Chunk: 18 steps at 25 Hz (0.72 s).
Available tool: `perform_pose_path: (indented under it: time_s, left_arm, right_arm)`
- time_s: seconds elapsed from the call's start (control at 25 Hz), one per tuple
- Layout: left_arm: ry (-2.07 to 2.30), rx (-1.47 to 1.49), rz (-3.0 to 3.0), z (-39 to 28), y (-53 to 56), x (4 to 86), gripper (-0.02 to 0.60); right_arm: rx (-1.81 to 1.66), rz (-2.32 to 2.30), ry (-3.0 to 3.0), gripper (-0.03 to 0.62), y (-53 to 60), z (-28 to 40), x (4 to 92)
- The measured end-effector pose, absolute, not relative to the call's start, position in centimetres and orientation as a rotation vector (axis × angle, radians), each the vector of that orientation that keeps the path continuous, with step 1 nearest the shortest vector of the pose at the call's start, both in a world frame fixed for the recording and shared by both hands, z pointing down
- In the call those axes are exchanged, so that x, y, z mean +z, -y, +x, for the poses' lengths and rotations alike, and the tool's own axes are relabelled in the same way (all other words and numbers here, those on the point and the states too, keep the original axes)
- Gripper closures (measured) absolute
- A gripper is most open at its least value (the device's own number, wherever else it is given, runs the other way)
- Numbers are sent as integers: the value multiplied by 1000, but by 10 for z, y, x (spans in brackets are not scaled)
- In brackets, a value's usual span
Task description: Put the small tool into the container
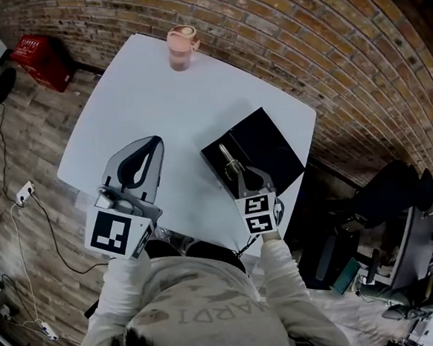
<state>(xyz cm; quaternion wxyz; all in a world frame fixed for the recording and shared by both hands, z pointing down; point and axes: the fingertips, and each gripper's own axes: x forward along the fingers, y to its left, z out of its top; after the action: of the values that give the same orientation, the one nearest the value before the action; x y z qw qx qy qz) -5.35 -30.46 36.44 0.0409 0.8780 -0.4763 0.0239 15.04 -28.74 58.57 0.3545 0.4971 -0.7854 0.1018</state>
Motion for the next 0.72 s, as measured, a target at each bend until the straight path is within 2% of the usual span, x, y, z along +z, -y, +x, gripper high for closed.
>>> perform_pose_path:
  time_s: [0.72]
  left_arm:
    - [1509, 83, 2669, -59, 295, 364, 577]
  right_arm:
    - [173, 1178, 1988, 569, 285, 136, 594]
